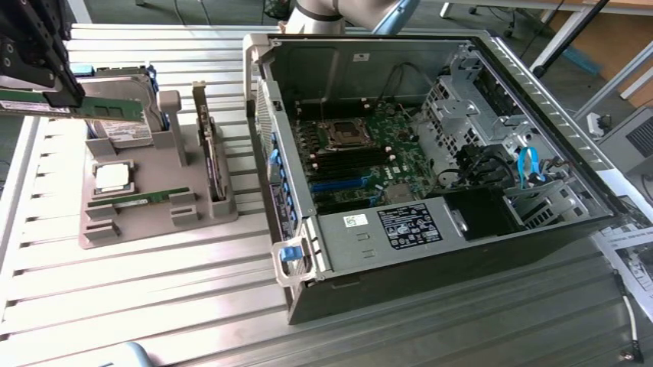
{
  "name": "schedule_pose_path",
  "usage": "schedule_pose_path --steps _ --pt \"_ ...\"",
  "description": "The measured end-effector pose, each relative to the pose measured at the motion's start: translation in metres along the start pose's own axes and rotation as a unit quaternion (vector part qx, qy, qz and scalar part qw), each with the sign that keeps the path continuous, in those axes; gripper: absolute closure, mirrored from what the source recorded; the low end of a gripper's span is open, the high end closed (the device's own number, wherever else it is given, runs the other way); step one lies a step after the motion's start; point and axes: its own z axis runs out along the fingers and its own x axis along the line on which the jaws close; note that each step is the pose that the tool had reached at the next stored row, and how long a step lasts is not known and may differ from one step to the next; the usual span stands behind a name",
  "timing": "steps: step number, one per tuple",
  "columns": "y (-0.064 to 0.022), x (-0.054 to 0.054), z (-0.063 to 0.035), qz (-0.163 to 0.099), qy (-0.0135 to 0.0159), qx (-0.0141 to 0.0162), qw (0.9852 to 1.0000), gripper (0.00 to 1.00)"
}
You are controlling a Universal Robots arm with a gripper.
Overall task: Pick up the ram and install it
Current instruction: 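Pick up the ram and move it above insertion slot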
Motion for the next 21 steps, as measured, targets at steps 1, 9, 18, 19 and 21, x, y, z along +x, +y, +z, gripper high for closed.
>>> schedule_pose_path --steps 1,9,18,19,21 --pt "-0.0012 0.0 0.0 0.0 0.0 0.0 1.0 0.87" --pt "-0.0101 -0.001 0.0002 0.0 0.0 0.0 1.0 0.87" --pt "-0.0169 -0.001 0.0003 0.0 0.0 0.0 1.0 0.87" --pt "-0.0176 -0.002 0.0003 0.0 0.0 0.0 1.0 0.87" --pt "-0.019 -0.002 0.0004 0.0 0.0 0.0 1.0 0.87"
